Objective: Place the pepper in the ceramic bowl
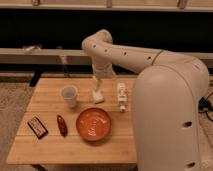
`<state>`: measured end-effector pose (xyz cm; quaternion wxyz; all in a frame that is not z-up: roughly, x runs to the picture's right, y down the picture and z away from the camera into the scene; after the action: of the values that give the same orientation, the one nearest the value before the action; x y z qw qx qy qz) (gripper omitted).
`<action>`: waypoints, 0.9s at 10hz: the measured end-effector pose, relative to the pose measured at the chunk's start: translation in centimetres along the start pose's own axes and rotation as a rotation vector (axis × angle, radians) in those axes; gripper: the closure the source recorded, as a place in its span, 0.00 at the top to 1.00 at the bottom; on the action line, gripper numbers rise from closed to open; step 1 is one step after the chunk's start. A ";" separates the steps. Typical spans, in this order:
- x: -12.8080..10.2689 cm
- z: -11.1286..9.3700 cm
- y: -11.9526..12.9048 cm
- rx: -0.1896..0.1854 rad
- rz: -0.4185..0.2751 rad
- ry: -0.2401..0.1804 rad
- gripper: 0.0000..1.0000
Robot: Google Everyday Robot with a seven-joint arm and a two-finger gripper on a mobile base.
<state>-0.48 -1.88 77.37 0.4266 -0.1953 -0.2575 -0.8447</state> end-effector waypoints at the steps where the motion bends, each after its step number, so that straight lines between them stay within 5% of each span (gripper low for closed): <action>1: -0.1 -0.2 -1.5 0.003 -0.016 0.012 0.80; 9: -1.2 -0.6 -18.2 0.052 -0.188 0.069 0.80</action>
<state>-14.79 7.70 71.34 0.3588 -0.1300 -0.2818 -0.8803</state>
